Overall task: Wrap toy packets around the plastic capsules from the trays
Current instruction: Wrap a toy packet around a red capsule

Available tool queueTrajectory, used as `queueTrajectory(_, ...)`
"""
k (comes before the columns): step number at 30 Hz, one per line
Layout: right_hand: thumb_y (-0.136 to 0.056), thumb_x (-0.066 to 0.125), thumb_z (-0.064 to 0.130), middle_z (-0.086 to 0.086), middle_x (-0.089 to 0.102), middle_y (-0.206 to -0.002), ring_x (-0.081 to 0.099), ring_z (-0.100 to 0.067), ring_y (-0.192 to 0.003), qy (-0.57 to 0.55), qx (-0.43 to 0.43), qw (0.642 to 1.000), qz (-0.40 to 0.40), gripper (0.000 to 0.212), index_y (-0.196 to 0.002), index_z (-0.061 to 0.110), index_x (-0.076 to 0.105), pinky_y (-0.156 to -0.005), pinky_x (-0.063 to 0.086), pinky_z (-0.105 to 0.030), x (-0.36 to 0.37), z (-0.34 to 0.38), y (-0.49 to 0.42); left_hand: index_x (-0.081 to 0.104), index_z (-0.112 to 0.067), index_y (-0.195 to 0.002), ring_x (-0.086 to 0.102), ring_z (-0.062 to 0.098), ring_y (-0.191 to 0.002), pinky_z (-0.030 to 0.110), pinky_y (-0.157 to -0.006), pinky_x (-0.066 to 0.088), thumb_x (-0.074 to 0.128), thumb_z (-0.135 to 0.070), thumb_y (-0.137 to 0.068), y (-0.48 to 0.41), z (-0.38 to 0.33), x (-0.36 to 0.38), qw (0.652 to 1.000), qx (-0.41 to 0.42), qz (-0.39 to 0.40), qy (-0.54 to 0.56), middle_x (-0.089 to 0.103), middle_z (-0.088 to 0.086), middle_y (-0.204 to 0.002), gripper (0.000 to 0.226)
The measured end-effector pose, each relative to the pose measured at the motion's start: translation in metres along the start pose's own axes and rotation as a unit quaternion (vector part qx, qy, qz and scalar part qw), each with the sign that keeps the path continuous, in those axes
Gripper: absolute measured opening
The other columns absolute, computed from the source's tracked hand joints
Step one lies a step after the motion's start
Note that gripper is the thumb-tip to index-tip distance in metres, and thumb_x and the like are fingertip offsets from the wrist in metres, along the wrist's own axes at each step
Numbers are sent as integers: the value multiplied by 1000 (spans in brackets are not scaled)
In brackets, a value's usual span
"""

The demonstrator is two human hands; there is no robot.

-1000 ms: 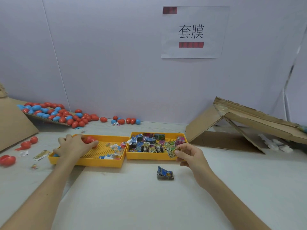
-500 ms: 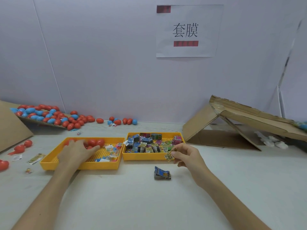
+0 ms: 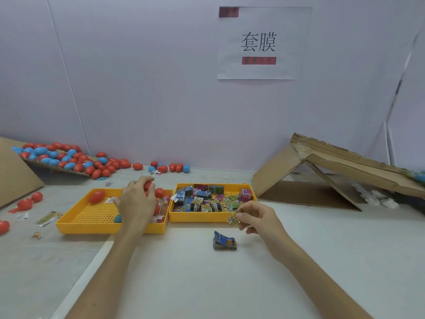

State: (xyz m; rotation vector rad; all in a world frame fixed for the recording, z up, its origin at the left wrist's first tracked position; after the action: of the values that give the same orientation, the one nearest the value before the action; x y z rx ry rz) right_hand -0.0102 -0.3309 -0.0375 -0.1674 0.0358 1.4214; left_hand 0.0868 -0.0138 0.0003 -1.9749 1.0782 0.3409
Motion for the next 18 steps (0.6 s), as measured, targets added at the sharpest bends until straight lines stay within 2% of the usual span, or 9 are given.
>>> queueTrajectory(2, -91, 70, 7, 2, 70, -70, 67, -12, -64, -2, -7, 1000, -3, 5, -96, 9, 68, -56, 50, -20, -1, 0, 0, 67, -22, -123, 60, 30, -106, 51, -100, 35, 52, -32, -103, 2, -10, -13, 999, 7, -48, -20, 70, 6, -108, 27)
queueTrajectory(4, -91, 71, 6, 1, 71, -73, 67, -12, -64, -8, -12, 1000, -13, 10, -100, 12, 71, -57, 51, -20, -2, 1, 0, 66, -20, -126, 62, 28, -104, 49, -99, 42, 55, -32, -102, 5, -25, -17, 998, 24, -40, 34, 70, 5, -107, 29)
queueTrajectory(7, -92, 70, 6, 2, 70, -76, 67, -10, -65, -19, -22, 999, -21, 21, -107, 20, 74, -59, 51, -21, -4, 3, 0, 68, -22, -119, 65, 18, -94, 34, -82, 55, 63, -21, -98, 16, -54, -6, 965, 17, 62, 253, 69, 1, -108, 22)
queueTrajectory(10, -91, 70, 5, 2, 70, -80, 67, -9, -68, -26, -29, 999, -18, 26, -111, 22, 75, -62, 51, -21, -5, 5, 1, 67, -29, -103, 71, 21, -84, 36, -76, 62, 66, -6, -92, 50, -85, 19, 907, -15, 194, 372, 70, 0, -104, 26)
queueTrajectory(12, -90, 72, 5, 5, 71, -78, 67, -7, -71, -28, -32, 999, -10, 28, -110, 25, 74, -63, 51, -21, -4, 7, 2, 64, -32, -100, 67, 14, -79, 32, -74, 59, 59, -2, -93, 75, -101, 30, 903, 27, 228, 363, 66, -2, -100, 32)
queueTrajectory(14, -88, 74, 6, 9, 69, -74, 65, -7, -72, -31, -37, 999, 1, 30, -110, 26, 74, -63, 50, -22, -2, 9, 2, 61, -36, -99, 54, 5, -74, 17, -69, 46, 49, -10, -92, 95, -111, 38, 920, 101, 241, 292, 54, -7, -94, 30)
queueTrajectory(16, -85, 76, 5, 6, 68, -78, 65, -10, -72, -33, -39, 999, 10, 32, -110, 24, 74, -64, 50, -24, 0, 9, 3, 60, -38, -98, 48, 4, -74, 15, -63, 38, 46, -22, -91, 110, -116, 45, 927, 164, 247, 231, 45, -13, -89, 22)
queueTrajectory(18, -84, 77, 3, 3, 70, -82, 66, -12, -73, -30, -44, 998, 22, 33, -110, 22, 74, -63, 50, -25, 3, 10, 4, 61, -37, -99, 50, 6, -76, 15, -63, 36, 51, -34, -96, 116, -116, 48, 926, 191, 248, 208, 48, -19, -89, 11)
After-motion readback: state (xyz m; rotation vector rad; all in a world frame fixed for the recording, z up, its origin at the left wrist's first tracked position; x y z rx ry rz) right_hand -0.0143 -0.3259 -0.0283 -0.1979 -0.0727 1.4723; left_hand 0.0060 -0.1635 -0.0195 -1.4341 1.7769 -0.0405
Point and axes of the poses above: each hand's wrist, its own y-axis away from the middle knuckle, its own x-axis out of the palm, z = x × y, the point moved 8 cm from there along -y, towards the middle knuckle
